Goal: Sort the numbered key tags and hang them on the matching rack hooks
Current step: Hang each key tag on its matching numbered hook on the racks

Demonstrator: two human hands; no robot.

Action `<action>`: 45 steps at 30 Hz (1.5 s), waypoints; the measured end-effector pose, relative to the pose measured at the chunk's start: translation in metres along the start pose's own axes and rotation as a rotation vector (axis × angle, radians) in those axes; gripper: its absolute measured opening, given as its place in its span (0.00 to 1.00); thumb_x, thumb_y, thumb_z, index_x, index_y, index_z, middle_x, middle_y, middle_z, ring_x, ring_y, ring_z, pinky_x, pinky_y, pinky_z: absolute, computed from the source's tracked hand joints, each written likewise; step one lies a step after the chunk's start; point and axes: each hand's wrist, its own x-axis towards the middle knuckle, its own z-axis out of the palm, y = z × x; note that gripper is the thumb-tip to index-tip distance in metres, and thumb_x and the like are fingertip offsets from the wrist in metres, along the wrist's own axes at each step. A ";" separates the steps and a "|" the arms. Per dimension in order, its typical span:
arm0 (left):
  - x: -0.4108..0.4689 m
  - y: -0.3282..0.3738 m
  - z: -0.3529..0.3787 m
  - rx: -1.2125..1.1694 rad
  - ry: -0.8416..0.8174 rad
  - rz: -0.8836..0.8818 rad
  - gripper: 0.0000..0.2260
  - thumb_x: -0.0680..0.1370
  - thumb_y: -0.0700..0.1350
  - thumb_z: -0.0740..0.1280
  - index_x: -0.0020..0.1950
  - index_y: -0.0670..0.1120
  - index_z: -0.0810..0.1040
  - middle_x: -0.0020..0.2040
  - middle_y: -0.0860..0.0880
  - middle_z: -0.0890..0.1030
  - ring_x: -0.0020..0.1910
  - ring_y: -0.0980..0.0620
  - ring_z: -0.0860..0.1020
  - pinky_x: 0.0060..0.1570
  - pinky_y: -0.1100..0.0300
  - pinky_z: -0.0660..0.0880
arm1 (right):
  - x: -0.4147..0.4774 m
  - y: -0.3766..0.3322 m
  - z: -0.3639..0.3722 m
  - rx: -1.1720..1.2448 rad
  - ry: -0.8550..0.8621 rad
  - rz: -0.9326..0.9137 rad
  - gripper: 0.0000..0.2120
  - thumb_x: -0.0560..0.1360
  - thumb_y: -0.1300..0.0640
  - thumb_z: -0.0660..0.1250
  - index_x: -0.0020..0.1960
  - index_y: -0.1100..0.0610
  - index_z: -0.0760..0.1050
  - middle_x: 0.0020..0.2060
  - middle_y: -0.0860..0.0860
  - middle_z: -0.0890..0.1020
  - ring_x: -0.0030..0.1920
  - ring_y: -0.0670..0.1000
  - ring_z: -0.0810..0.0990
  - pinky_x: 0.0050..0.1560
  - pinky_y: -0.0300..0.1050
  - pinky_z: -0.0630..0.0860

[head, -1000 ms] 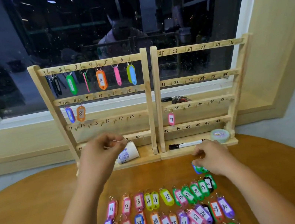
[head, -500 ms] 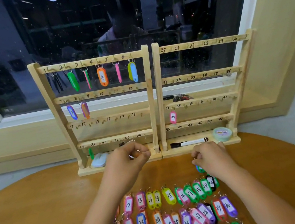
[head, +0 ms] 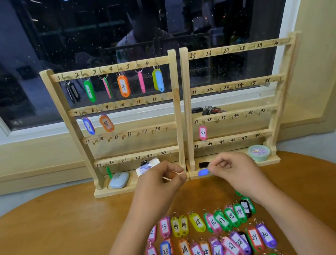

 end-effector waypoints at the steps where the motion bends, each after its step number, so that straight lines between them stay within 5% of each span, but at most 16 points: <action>1: -0.001 0.002 0.001 -0.011 -0.005 0.001 0.03 0.80 0.56 0.75 0.52 0.60 0.83 0.45 0.59 0.85 0.43 0.59 0.83 0.42 0.63 0.76 | -0.004 -0.009 -0.001 0.057 -0.012 -0.005 0.05 0.78 0.56 0.76 0.45 0.47 0.86 0.41 0.43 0.86 0.43 0.43 0.83 0.46 0.37 0.79; 7: -0.007 0.013 0.006 -0.065 -0.086 0.090 0.15 0.74 0.56 0.81 0.58 0.60 0.84 0.52 0.62 0.86 0.52 0.64 0.83 0.51 0.65 0.79 | -0.024 -0.047 0.007 0.386 -0.079 0.006 0.01 0.79 0.59 0.76 0.49 0.54 0.86 0.40 0.54 0.88 0.40 0.49 0.86 0.42 0.41 0.79; 14: -0.006 0.016 0.003 -0.214 -0.081 0.101 0.09 0.77 0.46 0.80 0.56 0.55 0.86 0.46 0.54 0.89 0.47 0.55 0.87 0.54 0.57 0.83 | -0.032 -0.059 0.010 0.537 -0.125 -0.007 0.03 0.78 0.61 0.76 0.51 0.58 0.85 0.41 0.57 0.88 0.43 0.53 0.86 0.44 0.44 0.80; 19: -0.004 0.014 -0.005 -0.338 -0.067 0.083 0.07 0.79 0.42 0.77 0.55 0.51 0.88 0.44 0.50 0.90 0.47 0.54 0.88 0.52 0.63 0.81 | -0.031 -0.062 0.003 0.617 -0.155 -0.003 0.08 0.75 0.66 0.78 0.54 0.61 0.84 0.43 0.59 0.88 0.44 0.54 0.88 0.47 0.43 0.83; 23: -0.004 0.017 -0.012 -0.466 0.016 0.037 0.04 0.80 0.41 0.75 0.53 0.46 0.89 0.42 0.49 0.89 0.38 0.62 0.82 0.39 0.72 0.74 | -0.030 -0.064 0.000 0.575 -0.091 -0.029 0.07 0.76 0.66 0.77 0.53 0.59 0.85 0.44 0.57 0.88 0.46 0.55 0.89 0.46 0.43 0.83; 28: 0.001 0.013 -0.023 -0.555 0.075 0.003 0.04 0.80 0.39 0.74 0.51 0.40 0.88 0.36 0.54 0.85 0.31 0.65 0.76 0.36 0.73 0.71 | -0.021 -0.077 0.005 0.527 -0.022 -0.085 0.06 0.76 0.64 0.78 0.51 0.56 0.85 0.43 0.54 0.88 0.45 0.50 0.88 0.45 0.39 0.81; 32: 0.002 0.010 -0.039 -0.559 0.111 -0.042 0.04 0.81 0.43 0.74 0.51 0.44 0.89 0.44 0.51 0.88 0.36 0.64 0.79 0.37 0.71 0.72 | -0.004 -0.101 0.020 0.445 -0.007 -0.160 0.06 0.76 0.63 0.78 0.52 0.55 0.85 0.44 0.52 0.88 0.47 0.49 0.88 0.49 0.42 0.84; 38: 0.005 0.000 -0.068 -0.586 0.166 -0.102 0.06 0.82 0.48 0.72 0.52 0.50 0.89 0.48 0.49 0.88 0.43 0.55 0.78 0.46 0.54 0.69 | 0.036 -0.143 0.046 0.357 0.004 -0.249 0.06 0.77 0.61 0.78 0.50 0.52 0.85 0.42 0.48 0.88 0.45 0.48 0.88 0.55 0.52 0.86; 45: 0.008 -0.006 -0.087 -0.627 0.276 -0.114 0.04 0.80 0.45 0.74 0.52 0.47 0.89 0.49 0.48 0.89 0.40 0.61 0.79 0.42 0.59 0.69 | 0.069 -0.193 0.071 0.324 0.055 -0.353 0.05 0.78 0.60 0.77 0.49 0.52 0.82 0.39 0.49 0.87 0.34 0.49 0.86 0.45 0.53 0.86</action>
